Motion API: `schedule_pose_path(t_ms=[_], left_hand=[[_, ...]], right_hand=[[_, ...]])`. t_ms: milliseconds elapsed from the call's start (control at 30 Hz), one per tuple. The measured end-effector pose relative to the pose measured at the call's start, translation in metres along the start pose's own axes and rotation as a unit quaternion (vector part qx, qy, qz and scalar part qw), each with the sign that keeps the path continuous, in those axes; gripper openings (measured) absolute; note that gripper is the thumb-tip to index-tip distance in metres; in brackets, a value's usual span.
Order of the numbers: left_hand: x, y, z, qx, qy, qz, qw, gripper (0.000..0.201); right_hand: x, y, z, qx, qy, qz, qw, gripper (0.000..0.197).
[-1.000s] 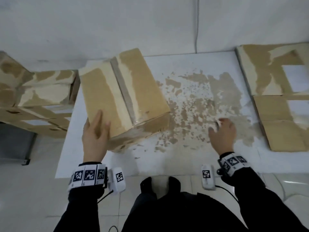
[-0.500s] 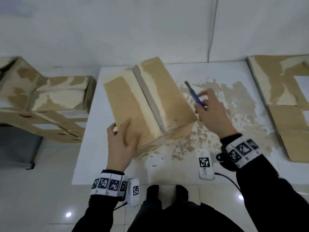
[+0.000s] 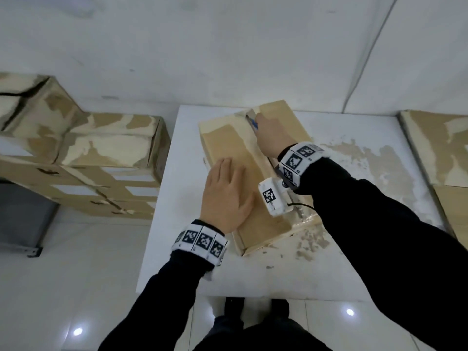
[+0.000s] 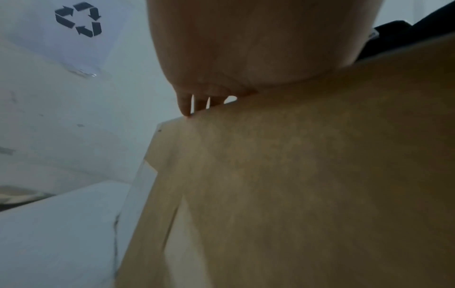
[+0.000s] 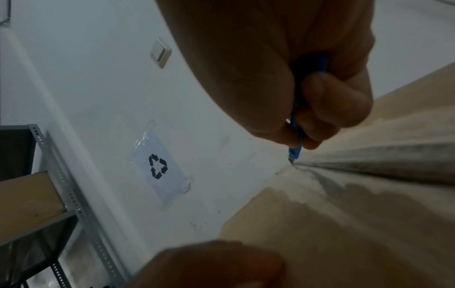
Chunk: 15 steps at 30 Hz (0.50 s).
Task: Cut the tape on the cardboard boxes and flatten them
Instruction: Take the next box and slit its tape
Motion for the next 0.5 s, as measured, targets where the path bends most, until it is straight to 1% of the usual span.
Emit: schedule_pose_path(t_ms=[33,67,133,200,367,500], left_hand=[[0.003,-0.004,-0.001,0.009,-0.006,0.006,1.0,0.068],[0.005,-0.007,0.0,0.011,-0.019,0.014,1.0,0.072],[0.007,-0.011,0.006,-0.003,-0.049,0.025,0.998,0.087],[0.004,-0.012,0.011,-0.016,-0.065,0.026,0.997,0.094],[0.004,-0.012,0.013,-0.017,-0.052,0.015,0.998,0.095],[0.003,-0.011,0.012,-0.013,-0.043,0.006,0.999,0.094]], right_hand=[[-0.001,-0.001,0.002,-0.001,0.001,0.0,1.0,0.036],[-0.001,-0.004,0.003,-0.004,0.004,0.001,1.0,0.037],[-0.002,-0.01,0.003,-0.008,0.014,0.001,1.0,0.036],[-0.002,-0.015,0.001,-0.009,0.022,0.001,1.0,0.033],[-0.003,-0.016,0.005,-0.006,0.033,0.006,0.999,0.035],[-0.003,-0.01,0.007,-0.019,0.02,0.008,1.0,0.035]])
Point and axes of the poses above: each hand's wrist, its own y-axis away from the middle knuckle, its own z-axis out of the palm, x = y × z, the point moved 9 cm from there along -y, towards the middle knuckle, and after that the axes turned 14 degrees about -z, right-handed, at the moved point
